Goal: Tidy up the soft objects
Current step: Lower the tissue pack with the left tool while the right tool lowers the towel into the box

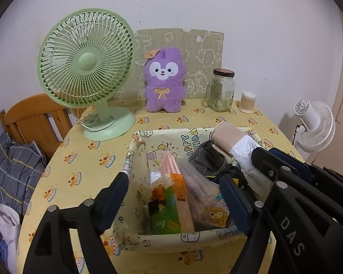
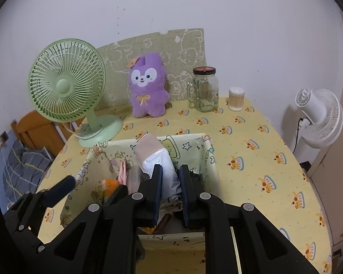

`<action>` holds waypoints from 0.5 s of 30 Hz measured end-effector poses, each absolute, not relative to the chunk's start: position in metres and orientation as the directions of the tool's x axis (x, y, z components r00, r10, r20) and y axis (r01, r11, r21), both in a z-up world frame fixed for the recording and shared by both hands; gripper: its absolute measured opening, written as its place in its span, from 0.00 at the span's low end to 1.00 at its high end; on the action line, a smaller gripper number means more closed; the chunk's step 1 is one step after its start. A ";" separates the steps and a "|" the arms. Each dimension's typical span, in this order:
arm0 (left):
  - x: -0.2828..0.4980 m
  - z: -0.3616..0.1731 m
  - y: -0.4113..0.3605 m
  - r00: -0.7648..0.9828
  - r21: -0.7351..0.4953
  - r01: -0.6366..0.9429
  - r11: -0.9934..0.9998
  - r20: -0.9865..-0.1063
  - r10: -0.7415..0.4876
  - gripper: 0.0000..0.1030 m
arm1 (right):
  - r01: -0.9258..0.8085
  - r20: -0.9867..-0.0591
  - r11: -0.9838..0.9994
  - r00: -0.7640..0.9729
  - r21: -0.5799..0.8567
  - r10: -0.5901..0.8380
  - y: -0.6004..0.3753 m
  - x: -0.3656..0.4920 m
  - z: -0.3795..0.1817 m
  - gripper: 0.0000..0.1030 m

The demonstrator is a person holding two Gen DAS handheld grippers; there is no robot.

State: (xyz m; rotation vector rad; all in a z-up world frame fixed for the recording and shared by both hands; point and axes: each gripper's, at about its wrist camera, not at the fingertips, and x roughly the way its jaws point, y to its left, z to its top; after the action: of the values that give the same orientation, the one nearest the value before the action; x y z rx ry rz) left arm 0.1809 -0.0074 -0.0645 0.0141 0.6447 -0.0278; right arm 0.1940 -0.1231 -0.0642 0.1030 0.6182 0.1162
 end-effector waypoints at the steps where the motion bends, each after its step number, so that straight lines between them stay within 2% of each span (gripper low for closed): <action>1: 0.180 -0.064 -0.007 0.800 0.007 0.034 0.999 -0.600 -0.023 0.85 | -0.080 -0.570 0.988 0.809 0.131 0.142 -0.123 0.194 -0.064 0.18; 15: 0.184 -0.059 0.005 0.792 0.023 0.041 0.999 -0.610 -0.019 0.92 | -0.139 -0.554 0.982 0.811 0.131 0.189 -0.104 0.205 -0.061 0.17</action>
State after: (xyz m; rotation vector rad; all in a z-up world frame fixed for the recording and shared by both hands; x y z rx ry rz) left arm 0.1838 0.0051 -0.0590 0.0353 0.6561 -0.0323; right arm 0.2051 -0.1042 -0.0614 0.0853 0.6002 0.1752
